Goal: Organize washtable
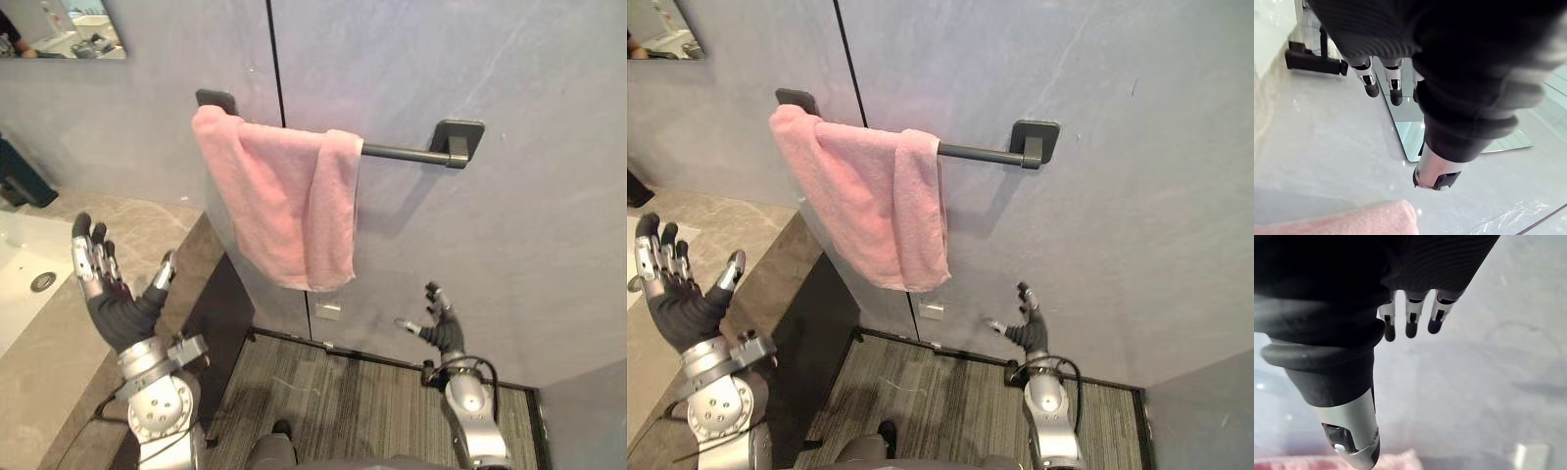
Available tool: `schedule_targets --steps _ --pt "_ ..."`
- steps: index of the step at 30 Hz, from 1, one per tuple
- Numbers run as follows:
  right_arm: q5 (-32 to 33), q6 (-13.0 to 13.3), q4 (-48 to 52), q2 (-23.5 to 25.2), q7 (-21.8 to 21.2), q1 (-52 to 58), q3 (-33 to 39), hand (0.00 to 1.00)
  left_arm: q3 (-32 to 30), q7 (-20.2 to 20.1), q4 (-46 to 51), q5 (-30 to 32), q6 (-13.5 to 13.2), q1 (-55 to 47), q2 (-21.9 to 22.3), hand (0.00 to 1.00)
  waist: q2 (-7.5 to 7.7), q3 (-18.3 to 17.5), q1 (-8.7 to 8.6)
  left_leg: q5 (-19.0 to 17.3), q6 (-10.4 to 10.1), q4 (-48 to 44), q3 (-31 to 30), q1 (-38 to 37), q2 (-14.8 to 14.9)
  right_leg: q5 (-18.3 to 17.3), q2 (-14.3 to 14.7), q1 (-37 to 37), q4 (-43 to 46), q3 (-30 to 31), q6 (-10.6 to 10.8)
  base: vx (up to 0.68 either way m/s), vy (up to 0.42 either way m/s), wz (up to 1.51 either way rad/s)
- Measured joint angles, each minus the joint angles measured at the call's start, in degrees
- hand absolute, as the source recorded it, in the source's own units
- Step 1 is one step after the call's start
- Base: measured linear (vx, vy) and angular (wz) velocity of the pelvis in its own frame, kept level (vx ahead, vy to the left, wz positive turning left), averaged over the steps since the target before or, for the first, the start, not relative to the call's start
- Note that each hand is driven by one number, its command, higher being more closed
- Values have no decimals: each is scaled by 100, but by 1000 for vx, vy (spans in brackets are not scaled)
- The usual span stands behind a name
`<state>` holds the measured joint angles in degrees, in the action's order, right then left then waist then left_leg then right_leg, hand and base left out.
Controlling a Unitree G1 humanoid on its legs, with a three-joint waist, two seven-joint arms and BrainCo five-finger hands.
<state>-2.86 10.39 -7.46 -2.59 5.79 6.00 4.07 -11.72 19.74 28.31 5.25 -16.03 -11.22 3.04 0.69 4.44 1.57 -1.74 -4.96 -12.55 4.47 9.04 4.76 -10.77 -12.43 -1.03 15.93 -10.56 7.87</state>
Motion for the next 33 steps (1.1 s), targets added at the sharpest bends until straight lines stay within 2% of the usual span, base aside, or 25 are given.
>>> schedule_targets --steps 1,3,6,8,10,11,13,15,16,20,24,28,33 --pt "1 -22 8 -20 50 -274 41 0 2 51 -139 -12 5 331 -30 0 -7 -2 -73 -6 50 69 22 -77 -131 62 -114 5 -12 132 84 70 111 -21" --pt "3 -92 1 -73 92 -558 32 0 47 59 -527 -81 85 866 -197 0 -22 0 -77 -26 143 87 91 -106 -216 136 -219 -42 -25 337 104 25 149 -21" --pt "0 -222 -2 14 184 -1001 -220 0 84 111 -1225 -230 354 1456 -513 0 -18 7 -58 -81 256 69 343 -45 -187 311 -163 -299 -83 773 -12 -50 122 -38" --pt "-1 -226 -2 70 204 -1272 -445 0 0 181 -1382 -227 559 1531 -599 0 33 30 -63 -95 268 68 472 57 -169 350 -145 -333 -332 909 16 -78 55 -42" --pt "-3 -249 0 135 257 -1416 -487 0 -11 231 -1430 -162 733 1527 -552 0 10 50 -68 -89 262 67 557 140 -103 527 -81 -405 -550 1009 109 -93 12 -40" --pt "-3 -327 11 178 349 -1469 -572 0 -41 335 -1434 -35 872 1518 -479 0 4 54 -43 -80 249 68 661 173 -38 640 6 -440 -681 1100 84 -84 7 -40" --pt "-2 -424 182 256 423 -1461 -733 0 -117 407 -1408 59 948 1498 -408 0 2 57 -49 -60 211 127 708 239 33 715 74 -500 -795 1140 65 -56 -17 -27" --pt "5 -441 558 322 424 -1434 -888 0 -260 441 -1268 151 1066 1386 -299 0 7 57 -53 7 146 267 826 272 101 784 145 -659 -863 1246 -14 -33 -42 -31" --pt "31 -441 840 341 417 -1336 -978 0 -281 449 -1176 182 1110 1302 -213 0 5 58 -61 44 128 310 833 275 126 822 175 -667 -905 1248 21 13 -56 -18" --pt "235 -435 1405 340 395 -1026 -1324 0 -360 416 -711 190 1186 890 111 0 6 57 -41 107 86 421 824 184 204 829 257 -608 -915 1183 29 53 -47 0" --pt "409 -436 1439 347 332 -923 -1589 0 -439 413 -633 193 1255 747 110 0 7 56 -33 290 60 852 806 -120 166 828 265 -452 -931 1063 28 40 -23 9" --pt "465 -424 1551 376 293 -1036 -1822 0 -589 455 -647 -35 1305 847 49 0 7 53 -27 550 51 1363 803 -276 98 826 249 -469 -981 1041 24 -8 -5 7" --pt "587 -420 1557 413 333 -1363 -1954 0 -817 680 -1060 -244 1337 1452 -302 0 7 54 -15 860 48 1784 814 -183 110 848 320 -764 -961 1050 -8 -39 -6 1"
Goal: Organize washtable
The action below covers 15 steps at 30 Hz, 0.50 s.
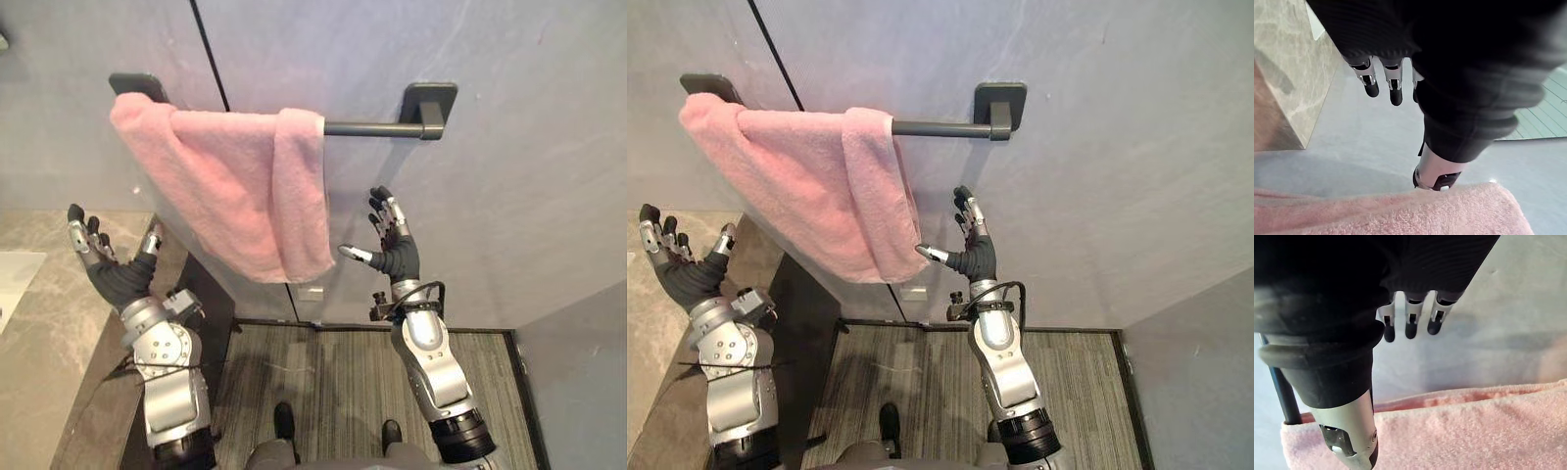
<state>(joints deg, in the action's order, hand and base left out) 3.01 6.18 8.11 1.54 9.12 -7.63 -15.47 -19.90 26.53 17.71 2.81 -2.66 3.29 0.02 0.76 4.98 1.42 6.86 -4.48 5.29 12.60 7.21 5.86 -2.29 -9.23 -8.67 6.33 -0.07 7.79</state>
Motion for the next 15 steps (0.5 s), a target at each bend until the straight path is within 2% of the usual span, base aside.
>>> schedule_targets --steps 5,9,12,13,15 --pt "99 2 96 1 23 -50 -143 0 -82 127 -290 -190 30 676 -248 0 -7 12 -32 89 -2 -10 6 338 32 20 36 -379 93 14 -23 -7 -3 -1" --pt "153 32 542 -23 75 -168 -134 0 -30 96 -642 -502 20 1316 -509 0 -12 209 -56 87 -2 -230 18 646 61 20 37 -672 257 31 -23 -8 -7 0" --pt "313 116 690 -70 81 -274 -136 0 228 -16 -1156 -1000 -9 1955 -820 0 -12 441 -52 86 -4 -299 10 765 115 23 80 -786 320 25 -29 -18 -22 0" --pt "325 135 691 -110 92 -316 -129 0 298 54 -1213 -1136 -84 2075 -822 100 -15 459 -46 86 -4 -341 10 863 124 23 85 -887 354 27 -30 0 0 0" --pt "341 157 750 -233 118 -375 -102 0 346 60 -1301 -1279 -237 2200 -850 100 -66 541 -10 88 -4 -380 -7 970 139 24 95 -972 398 19 -31 -12 -8 4"
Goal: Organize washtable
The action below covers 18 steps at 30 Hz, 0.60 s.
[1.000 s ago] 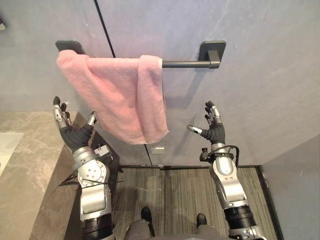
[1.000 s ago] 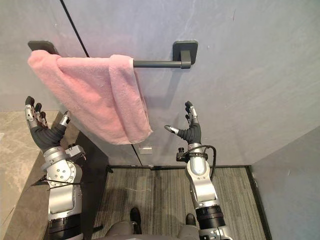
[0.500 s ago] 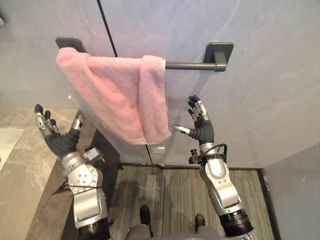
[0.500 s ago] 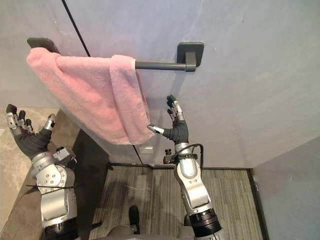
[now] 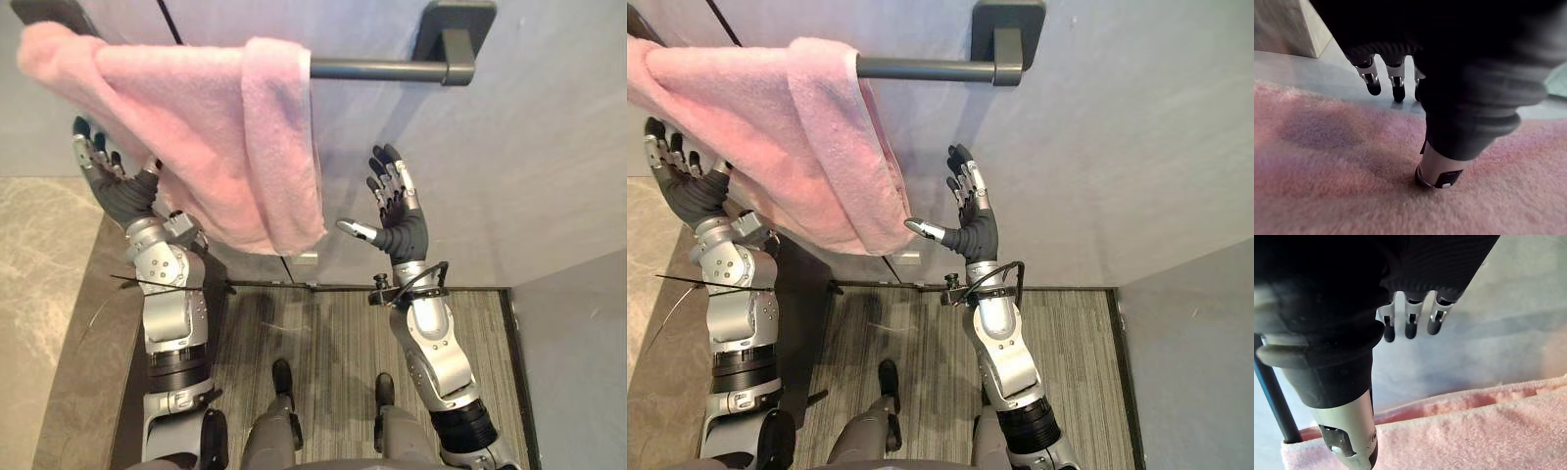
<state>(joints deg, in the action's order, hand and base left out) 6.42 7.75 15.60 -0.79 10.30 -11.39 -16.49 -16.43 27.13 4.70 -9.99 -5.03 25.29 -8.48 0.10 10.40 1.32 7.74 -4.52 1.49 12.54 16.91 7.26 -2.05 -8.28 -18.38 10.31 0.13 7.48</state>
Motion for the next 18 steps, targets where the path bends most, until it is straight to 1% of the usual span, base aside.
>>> schedule_targets --steps 1,3,5,6,8,9,10,12,15,18 --pt "21 1 96 -62 62 1 -6 0 8 -1 -72 -215 -48 97 -24 100 -37 36 49 0 0 -37 -27 62 5 0 0 -34 17 -21 -1 -19 -8 7" --pt "43 31 278 -70 130 -10 5 0 23 -8 -81 -501 -57 146 -159 100 -43 40 112 1 -2 -54 -28 133 11 0 1 -117 49 -28 -2 -17 -4 5" --pt "90 89 419 -67 207 -12 20 0 99 -94 -106 -724 -60 215 -280 100 -31 48 119 4 -6 -66 -41 154 4 0 -14 -119 60 -56 -3 -3 4 8" --pt "101 93 464 -70 213 -19 23 0 287 -192 -204 -804 -62 363 -401 100 -17 56 119 3 -5 -91 -45 162 -10 0 -35 -115 69 -67 -3 1 12 7" --pt "152 93 542 -67 212 -23 19 0 544 -276 -335 -911 -59 698 -507 100 -5 89 107 0 -2 -163 -43 207 -23 2 -65 -119 76 -73 0 -1 8 3" --pt "199 100 572 -68 210 -38 20 0 580 -298 -313 -944 -172 775 -498 100 9 138 102 0 -2 -191 -41 208 -23 2 -74 -120 97 -69 0 0 0 0" --pt "209 100 572 -70 210 -44 24 0 599 -338 -314 -960 -199 777 -513 100 14 149 106 0 -2 -202 -40 211 -23 3 -71 -121 104 -67 0 0 0 0" --pt "444 165 572 -76 187 -110 6 0 737 -350 -315 -974 -212 825 -602 100 23 173 118 -1 -2 -244 -29 236 -12 3 -57 -172 166 -46 -2 -13 -7 -4" --pt "773 317 612 -88 115 -232 -32 0 763 -349 -314 -1022 -295 904 -603 100 18 207 109 -2 -2 -284 28 227 10 30 -40 -193 176 10 -22 -21 -11 -11" --pt "773 328 639 -99 55 -279 -92 0 802 -355 -305 -1071 -300 979 -620 100 24 235 113 -15 2 -357 34 230 51 38 -8 -188 202 24 -32 -13 -16 -5"
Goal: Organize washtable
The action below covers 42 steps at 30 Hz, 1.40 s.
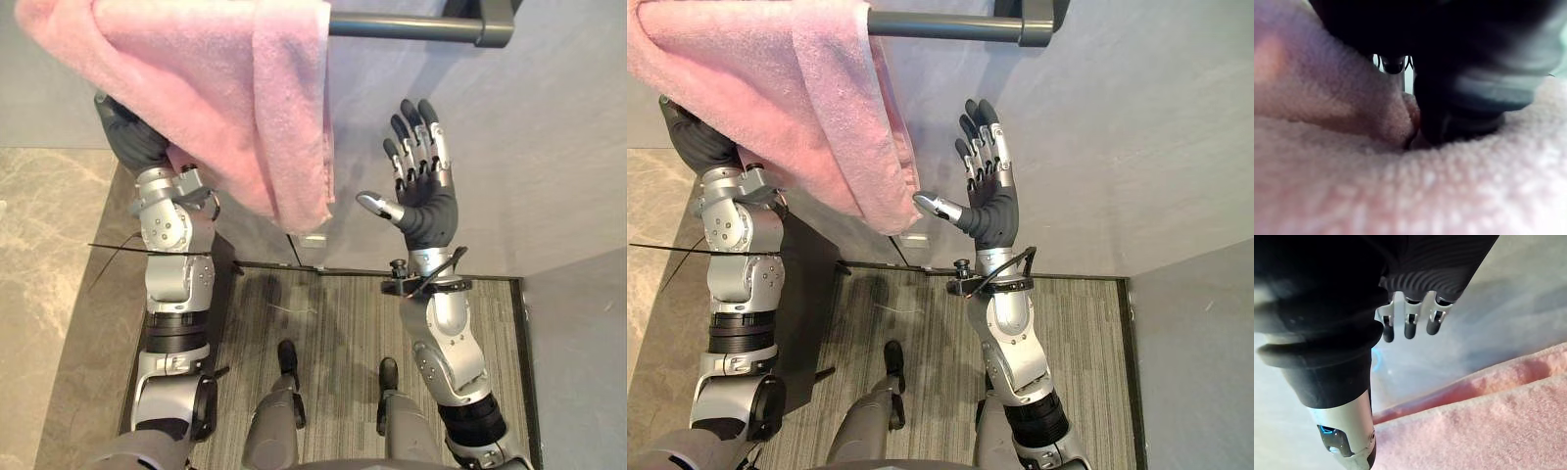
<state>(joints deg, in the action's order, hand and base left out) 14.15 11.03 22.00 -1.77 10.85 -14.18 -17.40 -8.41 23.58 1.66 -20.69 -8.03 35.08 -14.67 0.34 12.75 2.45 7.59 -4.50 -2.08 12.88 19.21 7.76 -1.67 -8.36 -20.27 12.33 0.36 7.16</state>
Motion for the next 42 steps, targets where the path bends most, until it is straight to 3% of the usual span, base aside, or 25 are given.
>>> schedule_targets --steps 4,10,17,27,28,42 --pt "-97 -18 -172 -159 -116 -383 -395 0 136 -106 125 -14 -19 11 -76 100 -20 92 -14 -15 -21 -69 1 -3 43 -1 37 -19 71 17 -3 -14 -18 -4" --pt "-148 -181 -1513 -163 -118 -1504 -439 0 298 -116 311 -19 -130 123 -76 100 -39 258 16 7 5 -105 -23 -10 33 -1 26 -21 159 15 -3 0 0 0" --pt "130 -326 -2412 -149 -128 -2704 -527 0 486 -126 482 -144 -139 245 -4 100 -80 393 157 5 7 -221 -148 85 35 -3 17 3 162 -93 -4 28 -9 6" --pt "224 -494 -2413 -211 -104 -3384 -318 0 603 -360 705 -233 -195 240 54 100 -84 446 202 5 4 -258 -293 217 44 -29 8 4 172 -290 -41 22 -6 8" --pt "220 -494 -2413 -215 -104 -3386 -304 100 601 -363 714 -234 -195 239 57 100 -84 446 199 6 4 -255 -302 221 46 -30 10 4 172 -300 -43 0 0 0" --pt "-202 -521 -2398 -555 -100 -3391 228 100 546 -472 913 -232 -227 -77 222 100 -84 444 282 16 -5 -192 -329 216 31 -30 3 4 169 -336 -44 19 -3 0"
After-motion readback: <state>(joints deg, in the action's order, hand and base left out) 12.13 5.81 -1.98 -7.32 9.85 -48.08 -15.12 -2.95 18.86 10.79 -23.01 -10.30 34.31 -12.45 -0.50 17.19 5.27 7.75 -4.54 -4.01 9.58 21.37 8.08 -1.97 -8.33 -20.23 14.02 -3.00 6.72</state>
